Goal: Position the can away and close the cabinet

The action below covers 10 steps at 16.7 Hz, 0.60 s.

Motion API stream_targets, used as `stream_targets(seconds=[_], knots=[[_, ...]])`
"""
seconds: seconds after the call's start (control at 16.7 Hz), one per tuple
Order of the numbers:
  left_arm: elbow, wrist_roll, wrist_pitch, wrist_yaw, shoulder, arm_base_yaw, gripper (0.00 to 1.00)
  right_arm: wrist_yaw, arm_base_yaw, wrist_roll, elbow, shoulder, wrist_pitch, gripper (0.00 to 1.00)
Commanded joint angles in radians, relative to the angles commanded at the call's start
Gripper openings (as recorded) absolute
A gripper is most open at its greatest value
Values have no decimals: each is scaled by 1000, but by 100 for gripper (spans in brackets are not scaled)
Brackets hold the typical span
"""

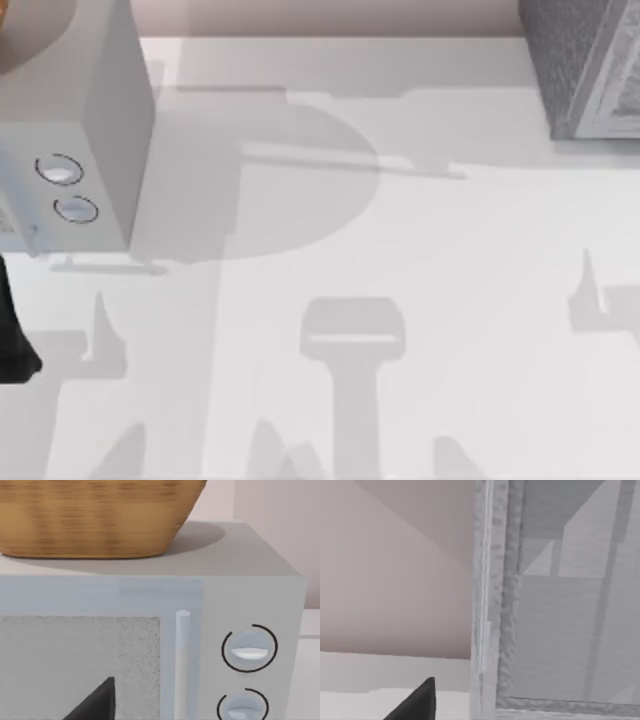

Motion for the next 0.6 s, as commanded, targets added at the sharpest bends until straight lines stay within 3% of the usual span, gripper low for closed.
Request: stream_targets(seconds=[0.3, 0.6], knots=[[0, 0, 0, 0, 0, 0, 100, 12, -13, 21, -314, -245, 55, 100], [0, 0, 0, 0, 0, 0, 100, 16, -15, 27, -377, -294, 64, 100]])
